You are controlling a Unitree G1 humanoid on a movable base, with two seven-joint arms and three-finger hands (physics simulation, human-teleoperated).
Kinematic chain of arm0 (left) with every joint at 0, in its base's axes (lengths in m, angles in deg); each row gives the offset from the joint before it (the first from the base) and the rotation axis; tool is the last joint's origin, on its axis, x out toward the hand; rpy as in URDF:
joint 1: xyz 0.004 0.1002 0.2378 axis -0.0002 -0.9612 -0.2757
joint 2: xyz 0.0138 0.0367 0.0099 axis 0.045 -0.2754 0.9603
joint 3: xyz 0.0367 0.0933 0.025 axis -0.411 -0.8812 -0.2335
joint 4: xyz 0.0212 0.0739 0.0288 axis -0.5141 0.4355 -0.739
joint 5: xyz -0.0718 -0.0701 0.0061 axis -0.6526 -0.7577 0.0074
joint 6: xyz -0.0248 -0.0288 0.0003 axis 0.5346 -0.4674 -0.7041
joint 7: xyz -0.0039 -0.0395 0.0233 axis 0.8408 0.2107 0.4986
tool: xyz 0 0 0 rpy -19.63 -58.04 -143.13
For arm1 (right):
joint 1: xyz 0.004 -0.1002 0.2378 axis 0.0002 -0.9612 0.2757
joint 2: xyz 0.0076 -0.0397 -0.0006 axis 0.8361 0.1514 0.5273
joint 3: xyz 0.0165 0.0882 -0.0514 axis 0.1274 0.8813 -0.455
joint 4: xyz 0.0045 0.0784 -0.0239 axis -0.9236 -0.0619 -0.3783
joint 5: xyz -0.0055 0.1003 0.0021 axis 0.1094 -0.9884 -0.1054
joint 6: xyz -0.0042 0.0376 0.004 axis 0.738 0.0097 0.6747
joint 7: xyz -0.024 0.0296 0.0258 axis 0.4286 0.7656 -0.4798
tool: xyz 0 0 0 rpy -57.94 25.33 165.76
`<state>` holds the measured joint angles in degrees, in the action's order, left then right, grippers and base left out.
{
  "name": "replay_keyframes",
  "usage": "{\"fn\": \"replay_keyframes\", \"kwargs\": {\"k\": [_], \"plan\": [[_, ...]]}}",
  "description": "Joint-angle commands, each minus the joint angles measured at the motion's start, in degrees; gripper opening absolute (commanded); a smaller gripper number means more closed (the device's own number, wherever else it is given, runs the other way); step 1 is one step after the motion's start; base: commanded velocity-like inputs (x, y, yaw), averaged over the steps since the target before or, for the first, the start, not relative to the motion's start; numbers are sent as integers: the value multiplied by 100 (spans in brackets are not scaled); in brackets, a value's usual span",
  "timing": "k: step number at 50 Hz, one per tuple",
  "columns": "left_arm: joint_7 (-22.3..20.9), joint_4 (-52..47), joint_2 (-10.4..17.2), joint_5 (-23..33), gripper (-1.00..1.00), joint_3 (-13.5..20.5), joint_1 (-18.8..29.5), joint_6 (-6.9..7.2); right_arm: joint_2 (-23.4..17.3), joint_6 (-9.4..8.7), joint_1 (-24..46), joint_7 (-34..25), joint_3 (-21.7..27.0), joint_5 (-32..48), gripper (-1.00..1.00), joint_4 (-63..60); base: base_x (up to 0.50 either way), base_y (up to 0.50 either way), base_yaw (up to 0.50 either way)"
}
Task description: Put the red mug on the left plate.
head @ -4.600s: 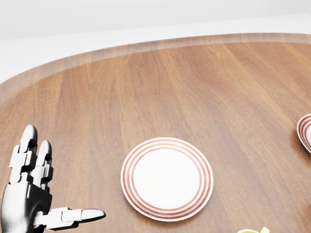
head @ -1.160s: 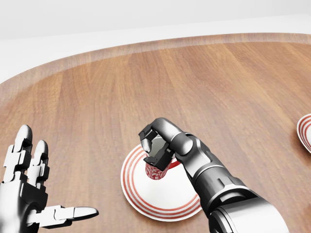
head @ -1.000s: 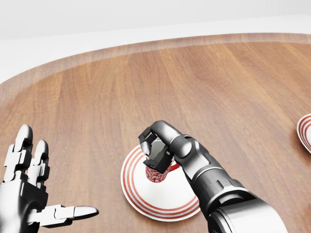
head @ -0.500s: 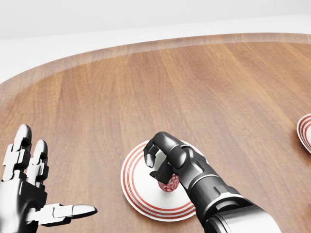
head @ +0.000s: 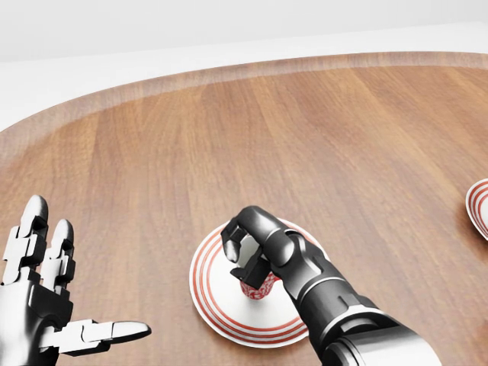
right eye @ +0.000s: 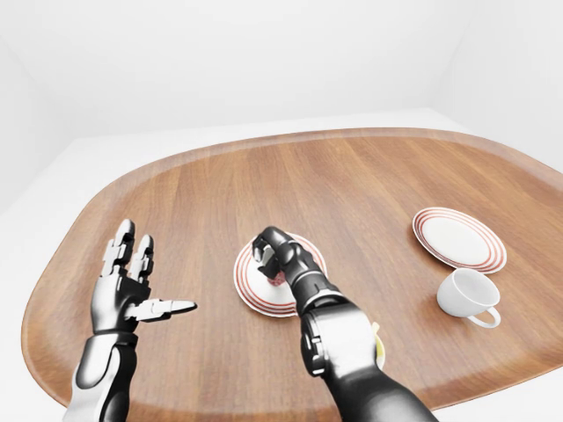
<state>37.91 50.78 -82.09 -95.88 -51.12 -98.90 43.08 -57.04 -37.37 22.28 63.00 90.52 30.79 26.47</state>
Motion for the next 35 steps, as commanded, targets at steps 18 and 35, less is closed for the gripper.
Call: {"fn": "replay_keyframes", "kwargs": {"k": [18, 35], "plan": [[5, 14, 0, 7, 100, -15, 6, -5, 11, -249, -34, -82, -34, 52, 100, -29, 0, 0, 0], [11, -4, 4, 0, 100, -7, 0, -1, 3, -285, -28, -200, -94, 175, 100, -28, 0, 0, 0]]}}
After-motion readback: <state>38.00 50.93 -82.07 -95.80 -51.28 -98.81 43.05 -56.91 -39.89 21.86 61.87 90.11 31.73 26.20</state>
